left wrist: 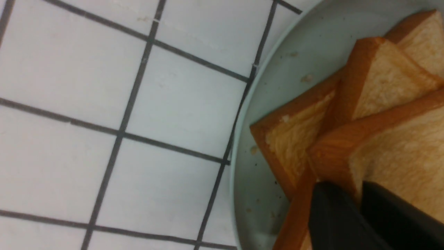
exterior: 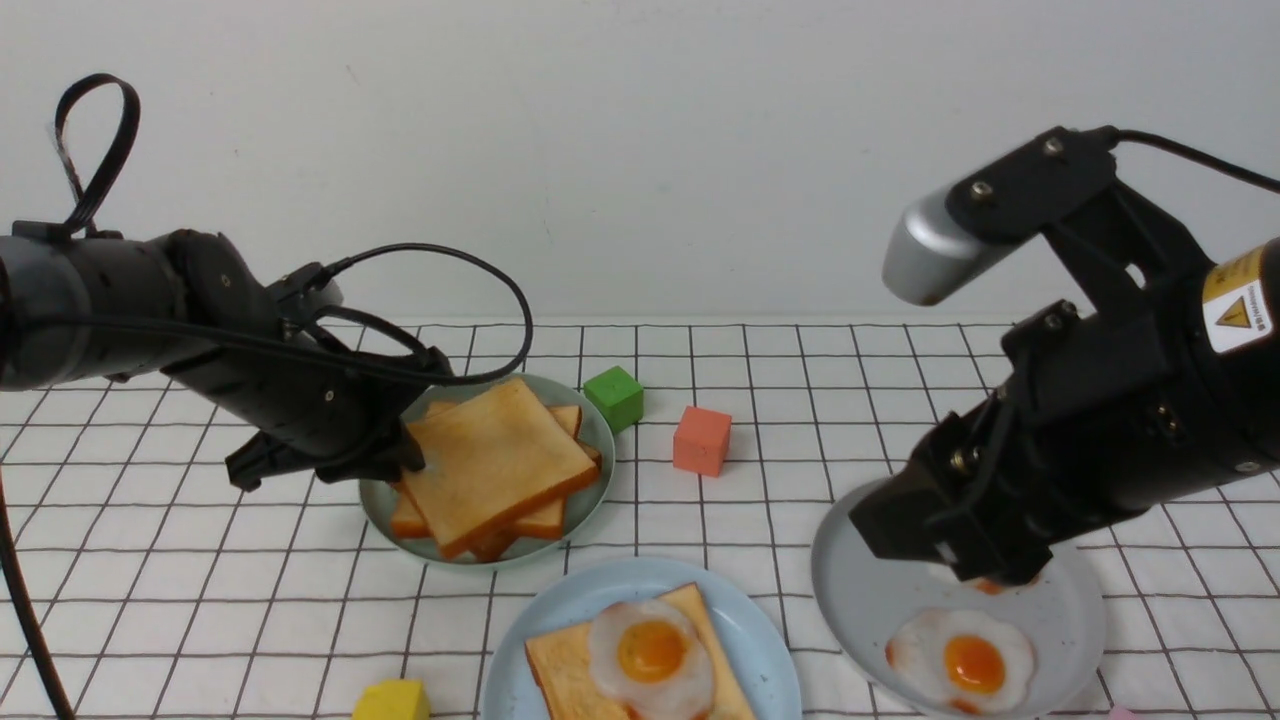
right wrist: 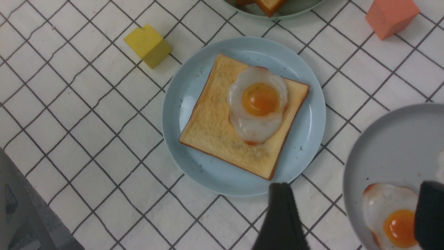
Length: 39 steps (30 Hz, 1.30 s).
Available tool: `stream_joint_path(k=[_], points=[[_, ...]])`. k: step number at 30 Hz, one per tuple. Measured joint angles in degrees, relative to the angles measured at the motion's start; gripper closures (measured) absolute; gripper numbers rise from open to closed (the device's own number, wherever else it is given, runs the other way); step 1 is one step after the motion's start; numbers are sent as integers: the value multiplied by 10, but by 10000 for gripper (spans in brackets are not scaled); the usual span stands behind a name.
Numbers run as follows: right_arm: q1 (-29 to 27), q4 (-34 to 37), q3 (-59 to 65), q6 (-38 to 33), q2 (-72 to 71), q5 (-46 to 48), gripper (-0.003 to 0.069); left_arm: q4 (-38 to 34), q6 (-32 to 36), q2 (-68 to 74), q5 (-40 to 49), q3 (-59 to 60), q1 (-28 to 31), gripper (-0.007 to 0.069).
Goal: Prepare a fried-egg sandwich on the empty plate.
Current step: Use the left arm to grab a slice of bread, then use the left arm to place a slice of bread on the fried egg in the middle
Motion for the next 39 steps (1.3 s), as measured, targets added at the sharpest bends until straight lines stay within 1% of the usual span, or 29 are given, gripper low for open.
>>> stream_joint_path(k=[1, 6, 10, 12, 14, 15, 16, 18, 19, 23, 25, 27, 31, 32, 33, 34, 35, 36, 37, 38, 39], points=[[0, -1, 0, 1, 0, 0, 162, 1, 1, -1, 1, 0, 0, 606], [0, -2, 0, 4, 0, 0, 162, 13, 7, -20, 14, 0, 0, 608], [0, -2, 0, 13, 0, 0, 162, -2, 51, -73, 53, 2, -2, 608], [0, -4, 0, 15, 0, 0, 162, -32, 85, -99, 65, 10, -9, 608], [1, -4, 0, 16, 0, -1, 162, -86, 127, -121, 73, 34, -25, 608], [1, -4, 0, 16, 0, -1, 162, -92, 127, -122, 73, 36, -27, 608], [1, -4, 0, 16, 0, -1, 162, -145, 167, -134, 75, 65, -45, 608], [1, -4, 0, 16, 0, -1, 162, -181, 188, -137, 76, 86, -59, 608], [1, -4, 0, 16, 0, -1, 162, -227, 221, -137, 77, 113, -73, 608], [2, -3, 0, 16, 0, -1, 162, -309, 275, -131, 61, 168, -98, 608], [2, -3, 0, 16, 0, 0, 162, -329, 283, -127, 43, 186, -100, 608], [2, -3, 0, 16, 0, 0, 162, -332, 285, -124, 28, 193, -100, 603], [2, -3, 0, 16, 0, 1, 175, -330, 286, -123, 21, 194, -100, 557], [2, -5, 0, 21, 0, 1, 213, -330, 286, -123, 24, 194, -100, 512], [2, -5, 0, 27, 0, 0, 249, -330, 286, -123, 27, 194, -100, 483], [2, -5, 0, 30, 0, 0, 258, -330, 286, -123, 28, 194, -100, 468], [2, -12, 0, 46, 0, 0, 344, -330, 286, -123, 37, 194, -100, 396], [2, -19, 0, 57, -1, 0, 397, -330, 286, -123, 43, 194, -100, 366], [2, -32, 0, 78, -3, 1, 484, -328, 286, -123, 52, 194, -100, 298], [2, -37, 0, 81, -3, 2, 499, -328, 286, -123, 56, 194, -100, 288], [2, -56, 0, 110, -10, 2, 597, -322, 286, -123, 66, 194, -100, 223]])
